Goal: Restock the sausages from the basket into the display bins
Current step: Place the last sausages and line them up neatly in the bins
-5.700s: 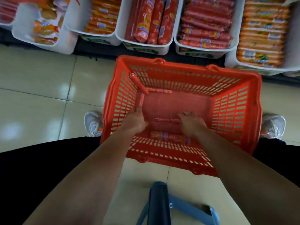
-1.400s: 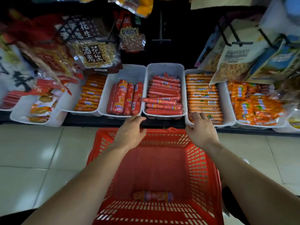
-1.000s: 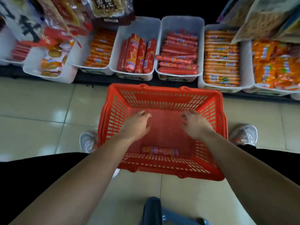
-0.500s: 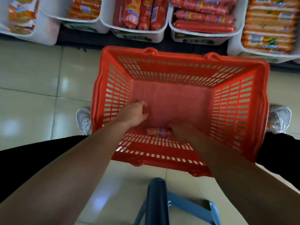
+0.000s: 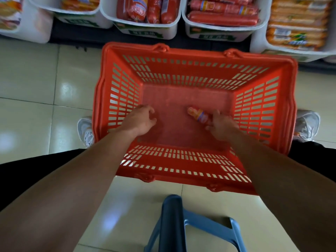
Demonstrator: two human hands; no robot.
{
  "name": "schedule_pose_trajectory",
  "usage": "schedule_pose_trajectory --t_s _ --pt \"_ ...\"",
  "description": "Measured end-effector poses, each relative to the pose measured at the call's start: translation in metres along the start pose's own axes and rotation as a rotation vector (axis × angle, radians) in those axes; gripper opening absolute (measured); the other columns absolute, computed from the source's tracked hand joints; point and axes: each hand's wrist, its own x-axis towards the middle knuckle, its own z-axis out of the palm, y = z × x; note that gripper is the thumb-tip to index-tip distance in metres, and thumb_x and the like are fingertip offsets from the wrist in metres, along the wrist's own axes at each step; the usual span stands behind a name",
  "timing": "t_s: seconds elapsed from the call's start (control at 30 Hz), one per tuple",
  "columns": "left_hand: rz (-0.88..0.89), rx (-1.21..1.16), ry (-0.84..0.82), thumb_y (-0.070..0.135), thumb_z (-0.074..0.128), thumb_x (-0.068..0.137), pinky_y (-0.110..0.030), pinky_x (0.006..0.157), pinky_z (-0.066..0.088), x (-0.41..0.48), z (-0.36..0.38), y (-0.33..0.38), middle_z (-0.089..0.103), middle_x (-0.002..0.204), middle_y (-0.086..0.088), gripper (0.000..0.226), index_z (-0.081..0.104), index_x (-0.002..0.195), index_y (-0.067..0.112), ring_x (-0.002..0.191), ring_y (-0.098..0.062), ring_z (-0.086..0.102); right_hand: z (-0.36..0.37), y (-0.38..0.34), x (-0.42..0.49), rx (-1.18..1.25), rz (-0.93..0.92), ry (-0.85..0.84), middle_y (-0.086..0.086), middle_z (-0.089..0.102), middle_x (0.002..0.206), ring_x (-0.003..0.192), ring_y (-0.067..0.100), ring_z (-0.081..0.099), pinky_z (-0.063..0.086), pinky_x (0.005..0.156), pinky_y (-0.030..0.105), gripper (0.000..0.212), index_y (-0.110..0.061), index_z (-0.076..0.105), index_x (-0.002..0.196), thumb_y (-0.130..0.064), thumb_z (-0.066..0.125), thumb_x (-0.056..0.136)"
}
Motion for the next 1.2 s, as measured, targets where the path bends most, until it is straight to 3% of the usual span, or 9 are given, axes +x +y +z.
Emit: schedule_pose_trajectory --t_s 0.13,0.3,0.57,0.67,0.9,1.03,1.2 --pt "0.025 0.004 0.001 0.034 0.065 0.091 -0.036 0.100 0.045 -0.012 -0.012 0.017 0.062 0.127 -0.005 0.037 0.060 0.126 0.021 0.118 -0.025 0.059 -0.031 0.003 -0.012 0.187 0.007 0.002 0.018 0.064 0.118 0.112 0.039 0.061 0.049 0.090 0.043 0.059 -0.012 0.039 0.123 -0.042 0.072 0.084" --pt "0.103 -0.004 0.051 0.034 0.066 0.089 -0.034 0.097 0.046 -0.034 -0.054 0.050 0.067 0.120 -0.007 0.037 0.062 0.122 0.019 0.113 -0.026 0.062 -0.080 -0.018 -0.047 0.251 -0.105 -0.012 0.013 0.060 0.127 0.116 0.034 0.059 0.046 0.094 0.035 0.065 -0.016 0.036 0.132 -0.038 0.074 0.084" --pt "0.208 -0.015 0.249 0.029 0.066 0.089 -0.027 0.096 0.042 -0.083 -0.153 0.074 0.063 0.120 -0.003 0.034 0.063 0.121 0.019 0.111 -0.022 0.060 -0.174 -0.068 -0.115 0.220 -0.272 0.171 0.009 0.060 0.133 0.121 0.028 0.057 0.045 0.102 0.035 0.073 -0.021 0.041 0.142 -0.041 0.075 0.080" --pt "0.233 -0.055 0.344 0.026 0.067 0.087 -0.030 0.093 0.045 -0.093 -0.185 0.067 0.064 0.113 -0.006 0.029 0.066 0.114 0.018 0.108 -0.023 0.062 -0.208 -0.095 -0.127 0.255 -0.313 0.274 0.007 0.064 0.126 0.116 0.026 0.060 0.046 0.096 0.033 0.070 -0.018 0.047 0.139 -0.040 0.077 0.080" --pt "0.219 -0.010 0.404 0.031 0.065 0.090 -0.035 0.096 0.047 -0.070 -0.246 0.031 0.060 0.121 -0.003 0.034 0.062 0.122 0.021 0.111 -0.023 0.059 -0.246 -0.161 -0.082 0.506 -0.266 0.398 0.007 0.065 0.123 0.102 0.023 0.062 0.040 0.078 0.023 0.070 -0.015 0.048 0.140 -0.034 0.079 0.081" --pt "0.160 -0.081 0.432 0.033 0.063 0.091 -0.039 0.094 0.049 -0.026 -0.267 0.014 0.059 0.123 -0.006 0.033 0.060 0.122 0.022 0.109 -0.025 0.059 -0.256 -0.195 -0.031 0.584 -0.186 0.387 0.007 0.065 0.120 0.089 0.022 0.064 0.046 0.069 0.027 0.072 -0.016 0.043 0.143 -0.035 0.079 0.082" --pt "0.131 -0.140 0.443 0.033 0.060 0.093 -0.041 0.095 0.048 0.027 -0.251 0.013 0.054 0.130 -0.008 0.039 0.056 0.129 0.017 0.117 -0.029 0.055 -0.271 -0.230 0.018 0.649 -0.090 0.532 0.011 0.065 0.113 0.090 0.029 0.063 0.048 0.071 0.032 0.049 -0.012 0.046 0.133 -0.032 0.064 0.092"
